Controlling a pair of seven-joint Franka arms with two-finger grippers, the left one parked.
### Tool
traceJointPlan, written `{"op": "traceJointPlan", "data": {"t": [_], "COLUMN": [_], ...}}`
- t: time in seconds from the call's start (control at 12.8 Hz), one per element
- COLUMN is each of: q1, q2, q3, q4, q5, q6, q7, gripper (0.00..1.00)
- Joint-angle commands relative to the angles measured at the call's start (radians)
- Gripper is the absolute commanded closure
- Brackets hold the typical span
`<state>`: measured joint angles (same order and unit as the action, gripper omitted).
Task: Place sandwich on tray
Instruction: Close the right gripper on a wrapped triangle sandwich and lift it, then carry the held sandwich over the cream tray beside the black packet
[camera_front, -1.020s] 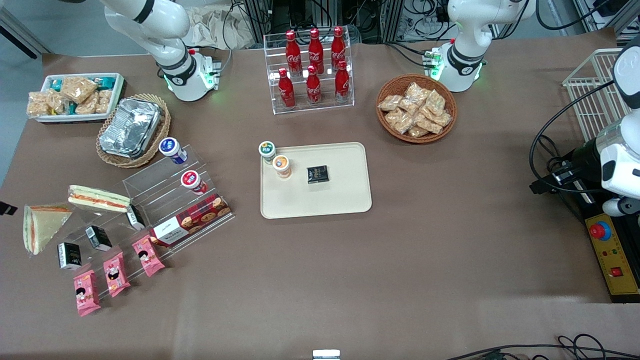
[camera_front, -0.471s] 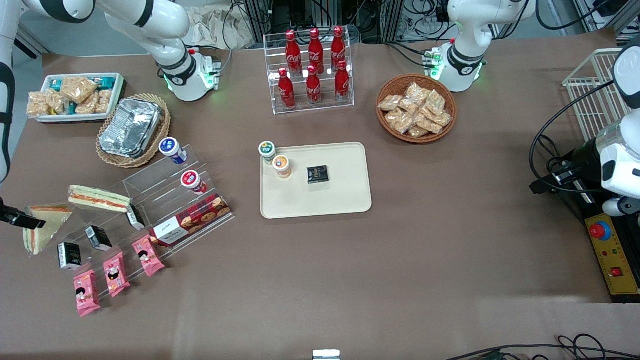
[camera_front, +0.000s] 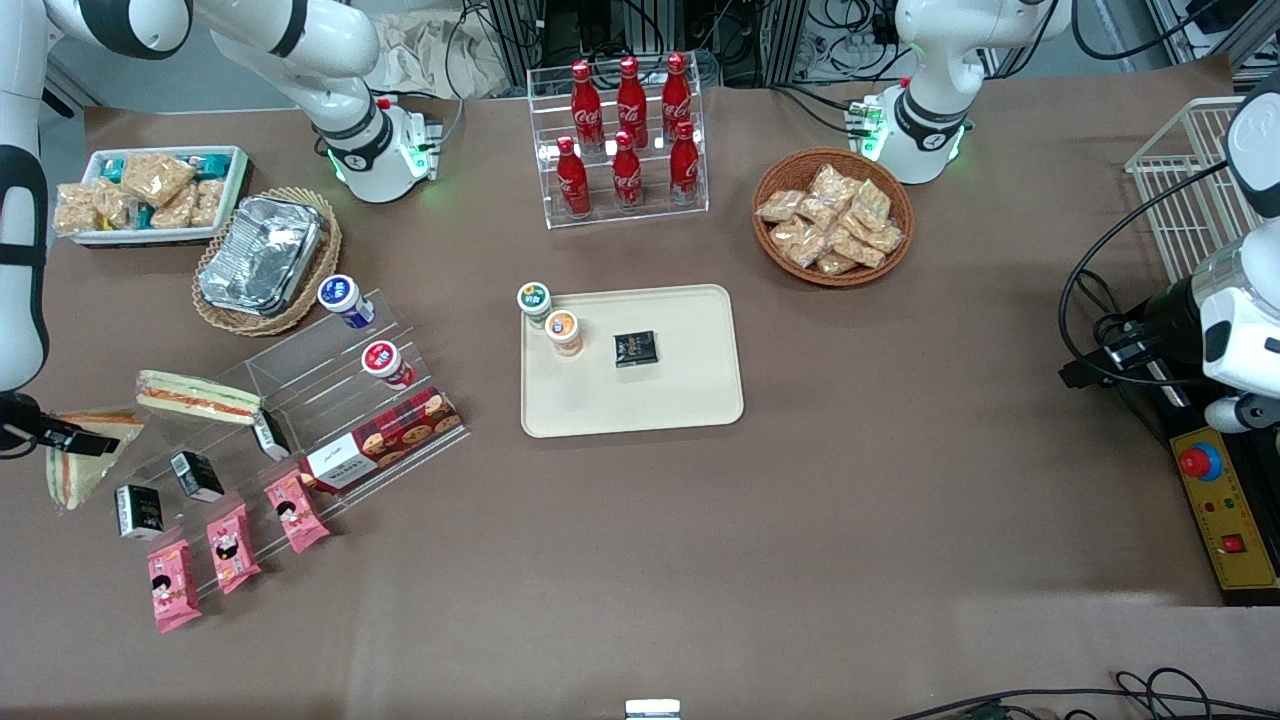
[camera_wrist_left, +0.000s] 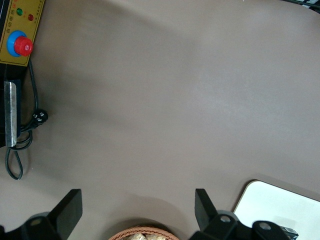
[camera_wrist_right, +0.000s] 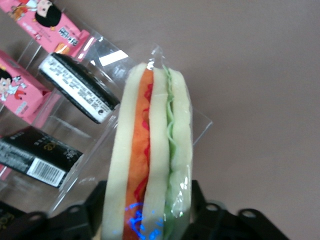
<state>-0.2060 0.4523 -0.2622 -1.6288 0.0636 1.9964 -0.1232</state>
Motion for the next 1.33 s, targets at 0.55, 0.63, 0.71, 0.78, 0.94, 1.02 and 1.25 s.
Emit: {"op": "traceJointPlan", "data": {"t": [0.55, 0.63, 0.71, 0.78, 0.94, 1.02, 1.25], "q1": [0.049, 0.084, 0.123, 0.164, 0.253, 0.302, 0.506], "q2": [-0.239, -0.274, -0.302, -0.313, -0.333, -0.343, -0.353], "q3": [0.026, 0.026, 0.026, 0.027, 0.027, 0.031, 0.031], "q4": [0.009, 0.009, 0.009, 0.009, 0.009, 0.009, 0.015], "q5": [0.009, 0.007, 0.007, 0.009, 0.01, 0.013, 0.013], "q6": [-0.152, -0.2, -0.262, -0.302, -0.347, -0.364, -0.375], "q7": [-0.302, -0.318, -0.349, -0.387, -0.42, -0.427, -0.513], "gripper": [0.94, 0.93, 0.93, 0.93, 0.94, 0.95, 0.95]}}
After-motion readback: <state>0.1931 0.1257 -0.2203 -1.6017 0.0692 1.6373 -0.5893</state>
